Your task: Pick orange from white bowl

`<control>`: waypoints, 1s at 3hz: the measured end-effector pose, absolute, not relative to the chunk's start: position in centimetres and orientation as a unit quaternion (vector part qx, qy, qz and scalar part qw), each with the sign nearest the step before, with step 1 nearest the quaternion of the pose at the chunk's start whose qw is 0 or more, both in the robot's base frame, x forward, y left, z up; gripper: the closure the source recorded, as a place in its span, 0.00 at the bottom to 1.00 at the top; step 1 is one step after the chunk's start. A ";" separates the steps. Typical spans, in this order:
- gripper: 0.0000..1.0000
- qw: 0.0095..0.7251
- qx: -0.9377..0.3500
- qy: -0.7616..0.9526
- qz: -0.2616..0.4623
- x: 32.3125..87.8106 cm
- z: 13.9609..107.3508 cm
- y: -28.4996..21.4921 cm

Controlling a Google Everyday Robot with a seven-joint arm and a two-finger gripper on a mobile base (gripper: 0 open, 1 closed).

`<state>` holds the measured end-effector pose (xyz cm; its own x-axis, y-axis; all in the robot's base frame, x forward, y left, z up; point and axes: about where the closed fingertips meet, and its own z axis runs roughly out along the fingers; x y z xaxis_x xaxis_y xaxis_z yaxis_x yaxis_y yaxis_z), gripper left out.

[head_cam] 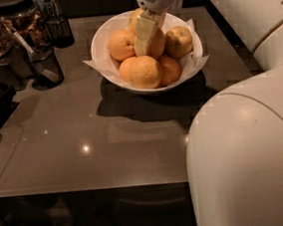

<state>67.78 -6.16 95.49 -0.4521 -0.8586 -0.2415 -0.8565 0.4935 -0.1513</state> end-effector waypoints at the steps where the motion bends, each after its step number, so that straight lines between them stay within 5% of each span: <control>1: 0.49 0.138 -0.504 0.853 -0.003 67.5 94.7 -6.4; 3: 0.96 0.138 -0.504 0.853 -0.003 67.5 94.9 -6.4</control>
Offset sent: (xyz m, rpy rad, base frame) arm -0.0323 -0.0089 -0.0080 -0.0196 -0.0008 0.0528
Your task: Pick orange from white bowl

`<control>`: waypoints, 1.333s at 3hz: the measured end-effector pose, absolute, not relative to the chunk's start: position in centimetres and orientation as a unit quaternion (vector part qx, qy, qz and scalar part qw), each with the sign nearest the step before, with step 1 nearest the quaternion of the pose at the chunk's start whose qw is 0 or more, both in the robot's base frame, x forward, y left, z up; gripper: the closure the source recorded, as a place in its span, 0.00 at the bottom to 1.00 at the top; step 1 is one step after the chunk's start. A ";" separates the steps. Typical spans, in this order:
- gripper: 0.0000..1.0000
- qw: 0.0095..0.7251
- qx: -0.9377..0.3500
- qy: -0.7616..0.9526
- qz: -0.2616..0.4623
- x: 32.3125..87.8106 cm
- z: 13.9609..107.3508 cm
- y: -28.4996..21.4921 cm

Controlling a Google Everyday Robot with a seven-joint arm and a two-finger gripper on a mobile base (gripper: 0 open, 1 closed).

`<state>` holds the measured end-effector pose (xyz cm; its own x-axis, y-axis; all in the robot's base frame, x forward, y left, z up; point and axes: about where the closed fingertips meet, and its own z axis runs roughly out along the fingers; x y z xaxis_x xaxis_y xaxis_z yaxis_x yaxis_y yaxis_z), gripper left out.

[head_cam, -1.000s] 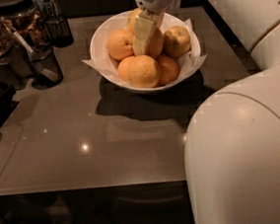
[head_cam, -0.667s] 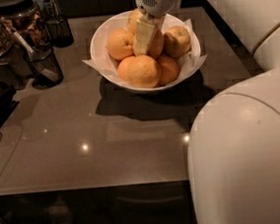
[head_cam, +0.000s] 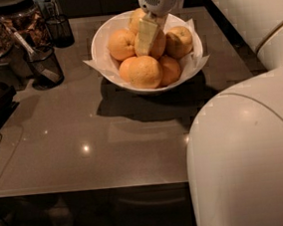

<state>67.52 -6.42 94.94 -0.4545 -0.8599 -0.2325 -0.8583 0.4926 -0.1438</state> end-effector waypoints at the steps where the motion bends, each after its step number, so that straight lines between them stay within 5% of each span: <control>1: 1.00 0.157 -0.507 0.847 -0.003 67.7 95.5 -6.1; 4: 1.00 0.222 -0.540 0.811 0.016 65.1 100.6 -5.1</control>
Offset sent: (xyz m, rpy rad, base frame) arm -0.0400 0.0004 0.0648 0.1255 -0.1146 0.0867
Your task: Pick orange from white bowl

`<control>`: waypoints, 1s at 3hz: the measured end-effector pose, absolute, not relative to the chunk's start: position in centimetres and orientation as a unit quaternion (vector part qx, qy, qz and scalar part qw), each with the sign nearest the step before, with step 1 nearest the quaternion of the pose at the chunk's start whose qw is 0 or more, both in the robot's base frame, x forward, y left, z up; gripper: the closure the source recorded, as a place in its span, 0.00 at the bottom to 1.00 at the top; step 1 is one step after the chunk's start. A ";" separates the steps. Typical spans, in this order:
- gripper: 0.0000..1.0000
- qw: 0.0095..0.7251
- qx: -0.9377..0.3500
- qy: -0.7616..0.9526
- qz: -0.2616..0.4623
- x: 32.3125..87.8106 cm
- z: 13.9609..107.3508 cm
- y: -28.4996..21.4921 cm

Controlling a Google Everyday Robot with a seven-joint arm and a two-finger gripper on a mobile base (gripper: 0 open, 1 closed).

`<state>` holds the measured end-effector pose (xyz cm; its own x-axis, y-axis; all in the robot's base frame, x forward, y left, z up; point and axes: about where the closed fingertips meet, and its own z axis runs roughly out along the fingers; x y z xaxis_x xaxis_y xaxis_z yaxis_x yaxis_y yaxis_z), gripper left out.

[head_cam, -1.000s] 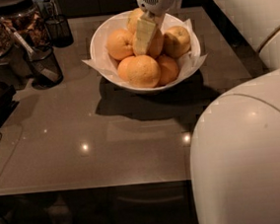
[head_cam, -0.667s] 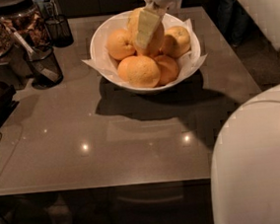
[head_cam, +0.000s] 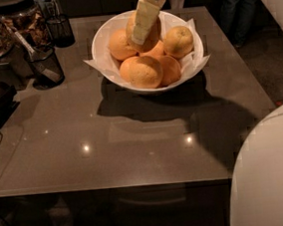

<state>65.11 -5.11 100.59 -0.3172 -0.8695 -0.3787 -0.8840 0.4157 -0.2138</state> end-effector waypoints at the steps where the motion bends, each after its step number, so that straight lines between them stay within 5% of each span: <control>1: 1.00 0.234 -0.547 0.804 0.015 64.8 101.2 -4.6; 3: 1.00 0.252 -0.566 0.784 0.036 58.0 104.0 -3.2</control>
Offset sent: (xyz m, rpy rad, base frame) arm -0.0846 0.0225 0.0381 0.0733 -0.0529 0.0985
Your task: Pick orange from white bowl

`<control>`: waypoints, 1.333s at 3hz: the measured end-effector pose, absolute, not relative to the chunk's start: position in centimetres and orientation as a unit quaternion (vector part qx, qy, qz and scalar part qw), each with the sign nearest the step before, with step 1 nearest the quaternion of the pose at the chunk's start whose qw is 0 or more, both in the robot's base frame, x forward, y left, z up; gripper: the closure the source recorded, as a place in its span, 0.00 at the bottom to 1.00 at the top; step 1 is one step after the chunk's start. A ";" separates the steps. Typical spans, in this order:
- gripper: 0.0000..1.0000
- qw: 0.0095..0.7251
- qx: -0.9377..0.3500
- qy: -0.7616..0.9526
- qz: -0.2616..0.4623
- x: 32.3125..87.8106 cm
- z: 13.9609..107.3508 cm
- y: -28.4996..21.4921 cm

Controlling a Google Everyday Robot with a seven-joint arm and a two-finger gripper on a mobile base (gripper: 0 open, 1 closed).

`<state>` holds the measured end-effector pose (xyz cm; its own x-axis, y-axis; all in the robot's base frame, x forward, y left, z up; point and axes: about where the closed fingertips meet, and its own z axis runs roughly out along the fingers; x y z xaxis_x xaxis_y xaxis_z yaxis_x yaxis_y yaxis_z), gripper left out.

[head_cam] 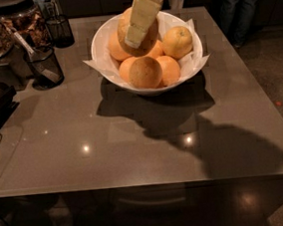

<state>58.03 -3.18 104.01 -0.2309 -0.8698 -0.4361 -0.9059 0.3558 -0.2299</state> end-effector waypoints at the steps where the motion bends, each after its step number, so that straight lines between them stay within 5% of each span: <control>1: 1.00 0.254 -0.567 0.783 0.035 57.8 104.2 -3.1; 4: 1.00 0.285 -0.532 0.797 0.024 50.6 105.6 -3.0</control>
Offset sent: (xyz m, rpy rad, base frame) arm -0.0273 0.0032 0.0081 -0.0179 -0.0386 -0.0155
